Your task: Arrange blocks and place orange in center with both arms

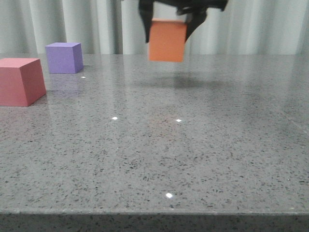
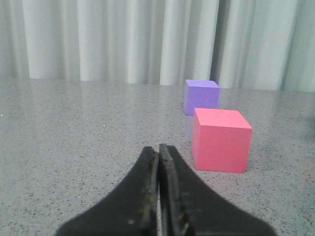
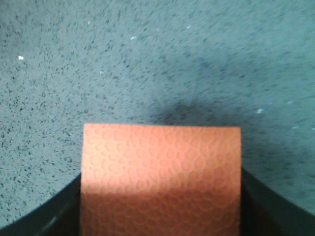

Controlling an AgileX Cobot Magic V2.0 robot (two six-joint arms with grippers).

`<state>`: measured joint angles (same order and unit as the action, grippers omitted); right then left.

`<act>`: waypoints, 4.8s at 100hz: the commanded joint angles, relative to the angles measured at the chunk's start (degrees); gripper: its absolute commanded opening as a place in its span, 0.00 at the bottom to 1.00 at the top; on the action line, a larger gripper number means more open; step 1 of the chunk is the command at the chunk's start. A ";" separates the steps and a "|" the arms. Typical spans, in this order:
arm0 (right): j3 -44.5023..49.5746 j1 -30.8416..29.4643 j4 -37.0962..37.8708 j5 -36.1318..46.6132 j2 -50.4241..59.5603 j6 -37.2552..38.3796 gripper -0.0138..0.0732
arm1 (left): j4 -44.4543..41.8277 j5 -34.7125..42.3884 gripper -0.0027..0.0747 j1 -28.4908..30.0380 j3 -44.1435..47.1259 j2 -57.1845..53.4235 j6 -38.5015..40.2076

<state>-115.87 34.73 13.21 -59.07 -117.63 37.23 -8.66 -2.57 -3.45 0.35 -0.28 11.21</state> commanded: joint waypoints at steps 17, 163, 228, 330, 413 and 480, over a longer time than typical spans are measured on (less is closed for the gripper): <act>-14.53 3.71 2.61 -2.97 -5.31 2.67 0.43 | 0.45 4.24 0.01 -0.09 2.43 -1.68 0.39; -36.38 1.68 3.34 -10.98 -8.59 -15.09 0.92 | 0.45 4.24 0.01 -0.09 2.43 -1.68 0.39; -35.43 -13.55 1.90 -16.60 0.84 -28.53 0.92 | 0.45 4.24 0.01 -0.09 2.43 -1.68 0.39; 30.84 -21.91 0.43 12.98 47.30 -30.00 0.92 | 0.45 4.24 0.01 -0.09 2.43 -1.68 0.39; 85.55 -29.52 1.90 43.42 92.12 -22.70 0.92 | 0.45 4.24 0.01 -0.09 2.43 -1.68 0.39; 89.07 -29.52 4.45 45.36 97.67 -22.70 0.43 | -6.31 4.24 0.01 -0.09 2.43 -1.68 0.39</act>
<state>-25.34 5.39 16.28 -18.69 -19.70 14.39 -14.69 -2.57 -3.45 0.35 -0.28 11.21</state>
